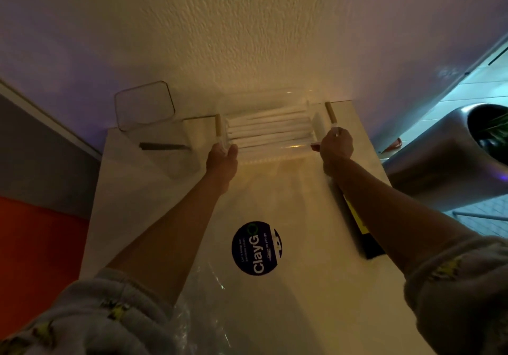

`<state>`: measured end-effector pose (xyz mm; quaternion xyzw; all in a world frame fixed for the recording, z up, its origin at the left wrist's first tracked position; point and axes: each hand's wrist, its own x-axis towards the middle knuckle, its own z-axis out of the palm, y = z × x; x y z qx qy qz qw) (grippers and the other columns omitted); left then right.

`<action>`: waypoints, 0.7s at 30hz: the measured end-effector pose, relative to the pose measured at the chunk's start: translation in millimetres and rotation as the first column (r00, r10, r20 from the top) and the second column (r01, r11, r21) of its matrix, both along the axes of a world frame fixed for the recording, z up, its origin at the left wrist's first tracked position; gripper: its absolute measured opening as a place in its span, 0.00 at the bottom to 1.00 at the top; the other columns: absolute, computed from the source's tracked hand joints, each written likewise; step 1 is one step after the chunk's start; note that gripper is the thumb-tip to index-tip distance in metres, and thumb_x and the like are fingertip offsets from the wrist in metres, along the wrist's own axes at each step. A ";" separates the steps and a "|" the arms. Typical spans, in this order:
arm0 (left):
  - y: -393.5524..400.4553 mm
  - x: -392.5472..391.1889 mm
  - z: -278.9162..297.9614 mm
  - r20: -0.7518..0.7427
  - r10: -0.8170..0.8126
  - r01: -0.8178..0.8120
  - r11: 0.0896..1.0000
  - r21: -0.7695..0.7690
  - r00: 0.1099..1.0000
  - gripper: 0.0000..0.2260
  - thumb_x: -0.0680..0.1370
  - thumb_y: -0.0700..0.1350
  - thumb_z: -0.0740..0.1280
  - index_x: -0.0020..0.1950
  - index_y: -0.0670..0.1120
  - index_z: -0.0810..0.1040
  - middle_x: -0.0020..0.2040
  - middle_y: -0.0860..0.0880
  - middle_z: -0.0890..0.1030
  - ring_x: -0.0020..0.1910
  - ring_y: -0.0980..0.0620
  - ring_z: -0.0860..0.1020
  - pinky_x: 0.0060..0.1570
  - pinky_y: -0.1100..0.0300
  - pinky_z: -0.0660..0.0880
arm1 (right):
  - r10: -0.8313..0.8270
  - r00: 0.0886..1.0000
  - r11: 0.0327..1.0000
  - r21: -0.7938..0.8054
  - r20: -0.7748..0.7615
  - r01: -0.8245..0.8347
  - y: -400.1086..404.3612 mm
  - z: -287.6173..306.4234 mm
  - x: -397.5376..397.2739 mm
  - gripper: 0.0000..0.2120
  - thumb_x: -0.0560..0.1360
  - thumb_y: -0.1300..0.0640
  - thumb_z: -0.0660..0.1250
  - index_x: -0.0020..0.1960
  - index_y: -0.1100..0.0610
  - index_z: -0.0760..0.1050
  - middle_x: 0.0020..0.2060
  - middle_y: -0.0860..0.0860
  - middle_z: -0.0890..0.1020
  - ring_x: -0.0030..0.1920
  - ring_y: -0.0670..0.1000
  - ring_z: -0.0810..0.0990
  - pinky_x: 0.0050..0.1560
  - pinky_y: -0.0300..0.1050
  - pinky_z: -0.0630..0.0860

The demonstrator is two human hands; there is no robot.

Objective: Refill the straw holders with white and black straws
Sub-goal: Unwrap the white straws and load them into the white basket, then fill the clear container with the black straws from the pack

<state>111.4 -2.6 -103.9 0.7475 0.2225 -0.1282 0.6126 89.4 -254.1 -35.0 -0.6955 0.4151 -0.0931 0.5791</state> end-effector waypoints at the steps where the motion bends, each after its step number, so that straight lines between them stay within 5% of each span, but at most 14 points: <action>1: -1.4 3.3 -0.5 0.006 0.006 -0.006 1.000 0.009 1.000 0.41 0.65 0.67 0.65 0.71 0.44 0.66 0.67 0.40 0.73 0.64 0.37 0.74 0.61 0.37 0.73 | -0.002 1.000 1.000 0.014 0.012 0.002 -0.4 0.0 2.3 0.16 0.83 0.55 0.56 0.67 0.59 0.72 0.60 0.56 0.77 0.53 0.60 0.82 0.31 0.36 0.79; 6: -6.1 13.6 6.8 0.024 0.006 -0.008 0.995 0.095 1.000 0.34 0.72 0.62 0.64 0.72 0.43 0.66 0.67 0.40 0.73 0.64 0.35 0.74 0.60 0.36 0.73 | 0.021 0.999 1.000 0.006 0.026 -0.021 -4.3 -2.0 17.7 0.14 0.83 0.58 0.58 0.66 0.61 0.73 0.62 0.58 0.77 0.56 0.58 0.81 0.24 0.29 0.72; 13: -20.2 3.8 50.4 0.065 0.007 -0.021 0.976 0.219 0.998 0.25 0.81 0.53 0.62 0.72 0.39 0.66 0.68 0.40 0.72 0.66 0.40 0.72 0.63 0.48 0.72 | 0.029 0.999 0.999 0.013 0.014 -0.030 -7.1 -2.3 22.0 0.15 0.83 0.57 0.58 0.67 0.60 0.72 0.62 0.58 0.77 0.58 0.57 0.80 0.30 0.33 0.77; 15: -21.9 -4.5 63.4 0.065 0.050 -0.064 0.969 0.239 0.997 0.26 0.81 0.53 0.62 0.73 0.39 0.65 0.69 0.41 0.72 0.66 0.42 0.72 0.63 0.52 0.71 | 0.025 0.999 1.000 -0.009 -0.022 -0.025 -6.1 1.2 21.3 0.16 0.83 0.57 0.58 0.69 0.60 0.70 0.63 0.58 0.77 0.60 0.58 0.79 0.42 0.40 0.81; 18: -15.7 -31.8 82.2 0.316 0.174 -0.270 0.918 0.290 0.933 0.22 0.79 0.53 0.65 0.68 0.42 0.69 0.64 0.45 0.76 0.60 0.47 0.77 0.56 0.56 0.75 | -0.024 0.997 0.968 -0.253 -0.080 0.003 6.7 17.1 18.6 0.21 0.82 0.56 0.59 0.73 0.58 0.64 0.69 0.59 0.71 0.67 0.59 0.72 0.66 0.53 0.72; 21: 2.2 -61.0 97.5 0.666 0.221 -0.538 0.781 0.316 0.712 0.17 0.78 0.53 0.67 0.59 0.43 0.73 0.56 0.47 0.77 0.51 0.50 0.77 0.46 0.61 0.73 | 0.061 0.996 0.806 -0.591 0.063 -0.012 46.4 39.4 12.7 0.21 0.80 0.57 0.60 0.72 0.57 0.66 0.70 0.58 0.70 0.67 0.59 0.70 0.67 0.53 0.67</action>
